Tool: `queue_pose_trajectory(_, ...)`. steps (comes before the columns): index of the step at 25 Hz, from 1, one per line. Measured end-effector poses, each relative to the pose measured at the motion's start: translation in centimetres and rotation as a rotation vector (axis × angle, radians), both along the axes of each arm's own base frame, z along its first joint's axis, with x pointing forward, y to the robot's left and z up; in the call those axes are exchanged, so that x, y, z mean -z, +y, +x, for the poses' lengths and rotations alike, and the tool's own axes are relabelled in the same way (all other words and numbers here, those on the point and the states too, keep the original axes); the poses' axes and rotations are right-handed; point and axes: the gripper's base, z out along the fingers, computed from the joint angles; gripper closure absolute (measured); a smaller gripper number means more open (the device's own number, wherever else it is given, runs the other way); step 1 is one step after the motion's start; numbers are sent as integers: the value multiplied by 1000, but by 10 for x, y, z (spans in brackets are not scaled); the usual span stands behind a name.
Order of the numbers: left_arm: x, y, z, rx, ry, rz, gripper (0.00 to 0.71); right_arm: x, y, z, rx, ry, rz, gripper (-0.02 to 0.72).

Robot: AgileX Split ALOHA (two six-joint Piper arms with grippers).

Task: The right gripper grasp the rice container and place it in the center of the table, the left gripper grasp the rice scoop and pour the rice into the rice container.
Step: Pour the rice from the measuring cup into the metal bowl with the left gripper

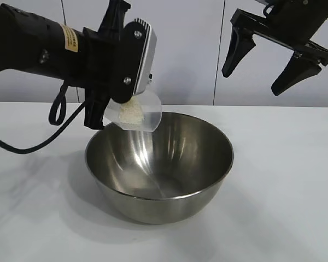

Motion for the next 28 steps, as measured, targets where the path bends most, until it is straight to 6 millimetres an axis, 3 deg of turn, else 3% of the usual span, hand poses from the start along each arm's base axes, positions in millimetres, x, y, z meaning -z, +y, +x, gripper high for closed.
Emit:
queue_pose_trajectory(11,7,-5,-5,249,-207,238,707,0,0,-1,-8,4,-6,42)
queue_pose_trajectory(20,7,-6,-6,374,-392,409,707,1,0,-2,-24,9,-10,42)
queue_pose_trajectory(28,8,-7,-8,457,-456,478,707,1,0,-2,-31,14,-12,42)
